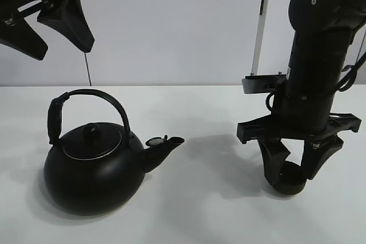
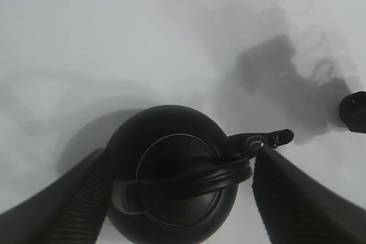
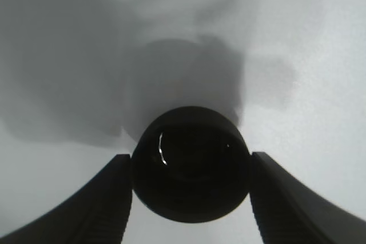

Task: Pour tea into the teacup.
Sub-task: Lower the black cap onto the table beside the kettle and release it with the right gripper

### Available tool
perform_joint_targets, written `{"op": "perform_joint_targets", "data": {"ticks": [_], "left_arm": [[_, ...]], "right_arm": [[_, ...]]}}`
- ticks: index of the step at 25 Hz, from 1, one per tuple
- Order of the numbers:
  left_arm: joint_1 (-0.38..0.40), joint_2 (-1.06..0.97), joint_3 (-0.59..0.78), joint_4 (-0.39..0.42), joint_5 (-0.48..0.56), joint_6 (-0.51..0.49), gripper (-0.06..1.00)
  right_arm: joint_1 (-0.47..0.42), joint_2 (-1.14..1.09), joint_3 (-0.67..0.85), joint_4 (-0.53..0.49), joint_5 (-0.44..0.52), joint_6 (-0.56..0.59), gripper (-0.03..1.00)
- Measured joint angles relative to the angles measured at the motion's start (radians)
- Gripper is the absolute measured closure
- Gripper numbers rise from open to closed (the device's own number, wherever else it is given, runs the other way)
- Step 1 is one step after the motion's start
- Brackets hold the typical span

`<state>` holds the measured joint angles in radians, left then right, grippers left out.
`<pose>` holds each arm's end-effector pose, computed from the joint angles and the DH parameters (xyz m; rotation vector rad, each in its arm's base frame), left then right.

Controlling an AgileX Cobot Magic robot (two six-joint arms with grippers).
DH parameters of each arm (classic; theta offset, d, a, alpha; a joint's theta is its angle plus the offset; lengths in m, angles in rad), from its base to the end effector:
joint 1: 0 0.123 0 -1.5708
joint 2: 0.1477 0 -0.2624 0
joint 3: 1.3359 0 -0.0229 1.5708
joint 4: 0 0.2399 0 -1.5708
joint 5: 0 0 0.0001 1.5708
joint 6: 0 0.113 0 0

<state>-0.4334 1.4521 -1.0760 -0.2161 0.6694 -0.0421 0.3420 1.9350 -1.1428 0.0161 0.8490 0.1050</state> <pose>0.2745 -0.1436 0.2479 0.3367 2.5371 -0.4241 0.3084 0.1113 0.1008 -0.3534 3.1078 0.0244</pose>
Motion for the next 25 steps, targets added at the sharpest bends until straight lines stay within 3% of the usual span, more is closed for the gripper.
{"op": "perform_joint_targets", "data": {"ticks": [12, 21, 25], "left_arm": [[0.0, 0.0, 0.0, 0.0, 0.0, 0.0, 0.44], [0.0, 0.0, 0.0, 0.0, 0.0, 0.0, 0.44], [0.0, 0.0, 0.0, 0.0, 0.0, 0.0, 0.44]], "right_arm": [[0.005, -0.082, -0.016, 0.077, 0.017, -0.017, 0.57], [0.167, -0.083, -0.018, 0.116, -0.079, -0.05, 0.57], [0.197, -0.083, -0.018, 0.121, -0.133, -0.04, 0.57]]}}
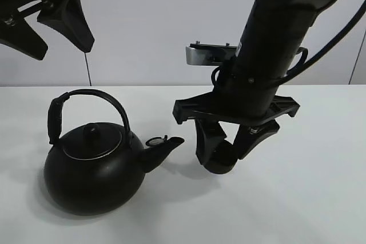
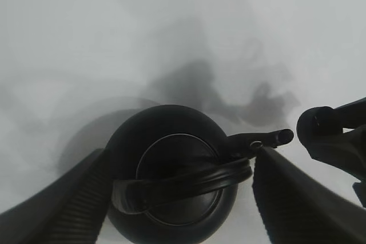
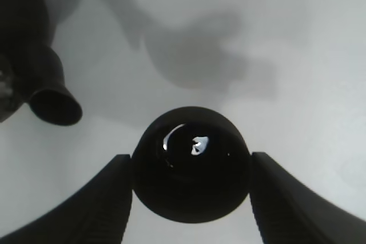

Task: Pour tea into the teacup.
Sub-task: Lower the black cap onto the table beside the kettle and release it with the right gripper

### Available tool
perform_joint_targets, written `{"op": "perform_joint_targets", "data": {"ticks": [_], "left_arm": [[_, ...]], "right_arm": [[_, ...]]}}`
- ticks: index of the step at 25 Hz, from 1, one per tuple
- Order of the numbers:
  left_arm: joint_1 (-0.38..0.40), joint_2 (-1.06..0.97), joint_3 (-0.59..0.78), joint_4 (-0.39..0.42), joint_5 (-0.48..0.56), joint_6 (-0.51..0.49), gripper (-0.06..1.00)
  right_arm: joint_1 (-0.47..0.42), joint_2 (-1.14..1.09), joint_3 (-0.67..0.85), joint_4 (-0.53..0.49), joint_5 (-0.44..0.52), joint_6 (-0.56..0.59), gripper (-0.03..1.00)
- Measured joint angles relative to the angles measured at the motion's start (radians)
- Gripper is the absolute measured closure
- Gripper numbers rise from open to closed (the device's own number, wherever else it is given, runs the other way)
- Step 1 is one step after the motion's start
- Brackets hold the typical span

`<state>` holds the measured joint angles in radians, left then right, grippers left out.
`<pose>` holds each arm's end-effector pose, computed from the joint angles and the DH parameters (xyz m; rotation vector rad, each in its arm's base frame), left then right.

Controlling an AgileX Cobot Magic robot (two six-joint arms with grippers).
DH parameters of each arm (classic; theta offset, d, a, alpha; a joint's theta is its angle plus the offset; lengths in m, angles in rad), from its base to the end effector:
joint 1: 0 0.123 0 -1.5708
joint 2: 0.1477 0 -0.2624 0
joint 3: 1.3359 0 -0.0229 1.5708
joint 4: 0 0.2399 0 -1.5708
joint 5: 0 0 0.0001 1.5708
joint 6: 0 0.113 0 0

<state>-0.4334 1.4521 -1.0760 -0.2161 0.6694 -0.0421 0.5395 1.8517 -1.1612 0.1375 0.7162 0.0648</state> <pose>0.2745 -0.1436 0.2479 0.3367 2.5371 -0.4241 0.2933 0.1875 0.1355 -0.5551 2.8688 0.2540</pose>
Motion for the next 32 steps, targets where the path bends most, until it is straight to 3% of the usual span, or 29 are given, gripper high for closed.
{"op": "perform_joint_targets", "data": {"ticks": [32], "left_arm": [[0.0, 0.0, 0.0, 0.0, 0.0, 0.0, 0.44]], "right_arm": [[0.0, 0.11, -0.003, 0.007, -0.064, 0.013, 0.57]]}}
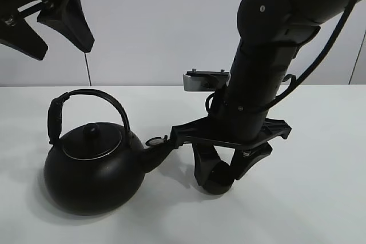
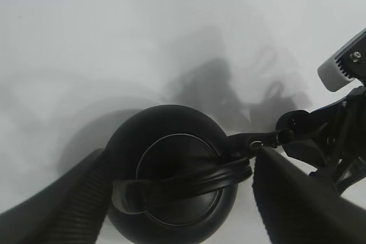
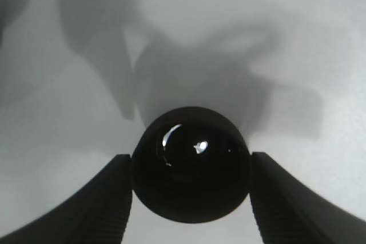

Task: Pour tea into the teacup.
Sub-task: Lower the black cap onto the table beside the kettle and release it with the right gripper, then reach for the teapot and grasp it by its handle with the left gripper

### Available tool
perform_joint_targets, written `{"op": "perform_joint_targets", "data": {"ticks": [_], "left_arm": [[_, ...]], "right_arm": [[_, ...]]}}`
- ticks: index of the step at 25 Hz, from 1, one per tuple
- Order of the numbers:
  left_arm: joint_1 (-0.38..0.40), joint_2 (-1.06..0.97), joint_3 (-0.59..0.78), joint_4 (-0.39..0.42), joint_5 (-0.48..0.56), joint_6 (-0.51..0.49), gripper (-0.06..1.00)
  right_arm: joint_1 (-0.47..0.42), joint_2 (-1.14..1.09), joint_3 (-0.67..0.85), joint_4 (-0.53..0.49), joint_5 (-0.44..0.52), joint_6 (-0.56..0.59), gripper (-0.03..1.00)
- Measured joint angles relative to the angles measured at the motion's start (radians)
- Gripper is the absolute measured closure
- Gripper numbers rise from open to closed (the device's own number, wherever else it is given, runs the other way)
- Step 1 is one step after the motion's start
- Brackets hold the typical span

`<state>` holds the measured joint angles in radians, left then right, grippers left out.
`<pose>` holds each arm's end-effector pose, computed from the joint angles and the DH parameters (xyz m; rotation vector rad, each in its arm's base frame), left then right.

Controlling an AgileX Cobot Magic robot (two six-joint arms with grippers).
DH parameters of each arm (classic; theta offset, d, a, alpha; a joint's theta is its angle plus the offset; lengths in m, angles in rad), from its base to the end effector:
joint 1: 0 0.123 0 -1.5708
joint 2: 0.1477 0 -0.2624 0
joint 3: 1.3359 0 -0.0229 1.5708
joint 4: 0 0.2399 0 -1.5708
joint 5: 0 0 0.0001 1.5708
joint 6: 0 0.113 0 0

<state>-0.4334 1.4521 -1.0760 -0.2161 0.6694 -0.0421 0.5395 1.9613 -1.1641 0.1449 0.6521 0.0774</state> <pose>0.2745 -0.1436 0.2479 0.3367 2.5371 -0.4241 0.2996 0.1909 0.0993 -0.5249 2.9174 0.2354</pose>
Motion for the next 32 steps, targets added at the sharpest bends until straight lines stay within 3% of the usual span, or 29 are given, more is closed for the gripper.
{"op": "perform_joint_targets", "data": {"ticks": [8, 19, 28, 32], "left_arm": [[0.0, 0.0, 0.0, 0.0, 0.0, 0.0, 0.44], [0.0, 0.0, 0.0, 0.0, 0.0, 0.0, 0.44], [0.0, 0.0, 0.0, 0.0, 0.0, 0.0, 0.44], [0.0, 0.0, 0.0, 0.0, 0.0, 0.0, 0.44]], "right_arm": [[0.0, 0.0, 0.0, 0.001, 0.002, 0.0, 0.45], [0.0, -0.062, 0.0, -0.001, 0.042, 0.0, 0.43], [-0.01, -0.235, 0.0, -0.051, 0.155, 0.014, 0.43], [-0.093, -0.301, 0.0, -0.056, 0.22, 0.017, 0.43]]}}
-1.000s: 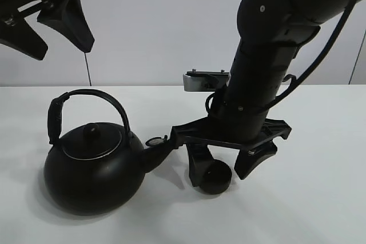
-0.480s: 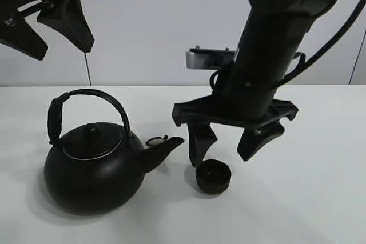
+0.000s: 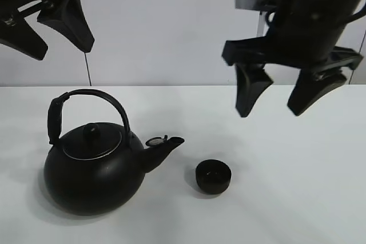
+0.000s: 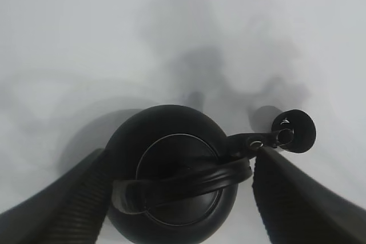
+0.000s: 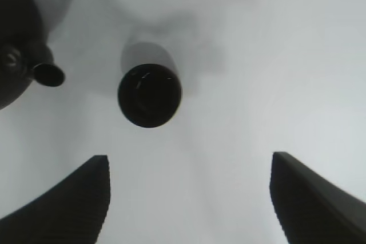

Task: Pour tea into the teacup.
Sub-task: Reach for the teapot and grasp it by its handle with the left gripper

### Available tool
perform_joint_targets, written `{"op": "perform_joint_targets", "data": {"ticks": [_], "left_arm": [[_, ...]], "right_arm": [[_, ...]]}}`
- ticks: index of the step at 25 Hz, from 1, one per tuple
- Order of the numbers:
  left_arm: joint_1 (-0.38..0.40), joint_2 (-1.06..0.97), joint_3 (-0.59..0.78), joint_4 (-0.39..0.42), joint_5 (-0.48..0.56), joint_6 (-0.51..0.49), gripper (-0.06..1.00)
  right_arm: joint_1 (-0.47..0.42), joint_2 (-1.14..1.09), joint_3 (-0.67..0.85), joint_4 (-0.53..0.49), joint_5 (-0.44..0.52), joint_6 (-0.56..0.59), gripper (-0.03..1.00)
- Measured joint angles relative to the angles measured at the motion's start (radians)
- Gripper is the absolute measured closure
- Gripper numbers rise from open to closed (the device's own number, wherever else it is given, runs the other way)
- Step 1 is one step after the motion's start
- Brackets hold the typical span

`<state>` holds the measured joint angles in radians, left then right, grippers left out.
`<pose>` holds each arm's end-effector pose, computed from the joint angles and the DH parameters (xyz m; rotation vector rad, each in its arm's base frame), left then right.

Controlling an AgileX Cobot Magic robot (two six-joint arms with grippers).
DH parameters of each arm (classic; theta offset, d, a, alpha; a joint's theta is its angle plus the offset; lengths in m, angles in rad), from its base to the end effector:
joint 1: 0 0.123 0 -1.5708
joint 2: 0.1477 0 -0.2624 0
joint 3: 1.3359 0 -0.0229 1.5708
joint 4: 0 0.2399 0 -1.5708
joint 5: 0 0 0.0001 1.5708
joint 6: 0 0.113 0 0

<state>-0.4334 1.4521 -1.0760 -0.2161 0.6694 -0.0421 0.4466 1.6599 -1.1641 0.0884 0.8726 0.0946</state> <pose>0.2745 -0.1436 0.2479 0.3367 2.5371 -0.4241 0.2881 0.1465 0.1958 -0.4368 2.8416 0.2173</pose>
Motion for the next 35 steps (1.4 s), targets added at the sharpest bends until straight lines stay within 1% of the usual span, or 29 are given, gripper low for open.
{"op": "perform_joint_targets", "data": {"ticks": [5, 9, 13, 17, 28, 31, 35], "left_arm": [[0.0, 0.0, 0.0, 0.0, 0.0, 0.0, 0.44], [0.0, 0.0, 0.0, 0.0, 0.0, 0.0, 0.44], [0.0, 0.0, 0.0, 0.0, 0.0, 0.0, 0.44], [0.0, 0.0, 0.0, 0.0, 0.0, 0.0, 0.44], [0.0, 0.0, 0.0, 0.0, 0.001, 0.0, 0.44], [0.0, 0.0, 0.0, 0.0, 0.001, 0.0, 0.44], [0.0, 0.0, 0.0, 0.0, 0.001, 0.0, 0.44]], "right_arm": [[-0.143, -0.103, 0.003, -0.009, 0.063, -0.021, 0.43], [-0.245, -0.175, 0.003, -0.009, 0.122, -0.066, 0.43], [-0.312, -0.223, 0.004, -0.01, 0.165, -0.095, 0.43], [-0.323, -0.251, 0.004, -0.012, 0.18, -0.1, 0.43], [-0.323, -0.252, 0.004, -0.004, 0.181, -0.103, 0.43], [-0.323, -0.252, 0.004, 0.031, 0.181, -0.103, 0.43], [-0.323, -0.252, 0.004, 0.129, 0.181, -0.103, 0.43]]}}
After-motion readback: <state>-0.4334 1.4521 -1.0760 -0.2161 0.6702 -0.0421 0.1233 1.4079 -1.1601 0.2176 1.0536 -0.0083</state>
